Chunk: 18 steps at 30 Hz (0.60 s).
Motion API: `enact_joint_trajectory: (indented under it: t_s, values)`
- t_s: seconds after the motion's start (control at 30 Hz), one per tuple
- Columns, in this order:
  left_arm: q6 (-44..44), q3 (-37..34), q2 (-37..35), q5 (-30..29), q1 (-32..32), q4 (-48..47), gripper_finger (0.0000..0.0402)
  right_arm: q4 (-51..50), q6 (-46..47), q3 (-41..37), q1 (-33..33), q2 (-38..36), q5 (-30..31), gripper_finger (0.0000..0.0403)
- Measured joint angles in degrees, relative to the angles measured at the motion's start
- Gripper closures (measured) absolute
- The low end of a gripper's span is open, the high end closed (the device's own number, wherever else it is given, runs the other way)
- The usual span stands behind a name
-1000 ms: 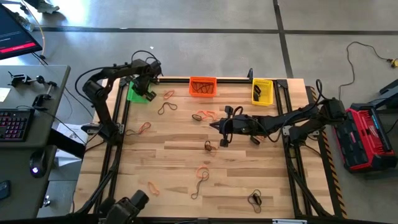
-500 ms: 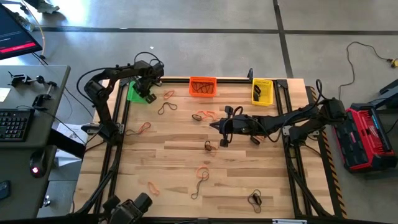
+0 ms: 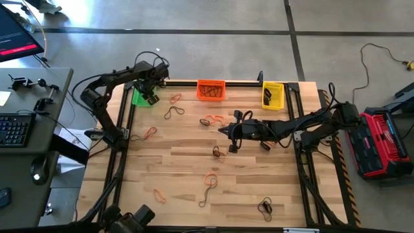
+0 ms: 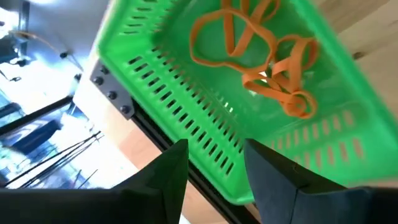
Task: Sort rubber bands into baskets
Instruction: Put the middle left blue rubber band into the orange bin
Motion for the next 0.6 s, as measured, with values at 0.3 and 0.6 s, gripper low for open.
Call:
enact_joint_trajectory:
  t_s: [0.3, 0.6]
  values:
    - [-1.58, -0.33, -15.18, 5.87, -5.06, 6.36, 0.0272, 0.02, 0.0, 0.0, 0.0, 0.0, 0.01, 0.0403]
    - [-1.55, -5.17, -28.35, 14.14, -16.34, 17.08, 0.0277, 0.04, 0.17, 0.0, 0.02, 0.0, 0.01, 0.0403]
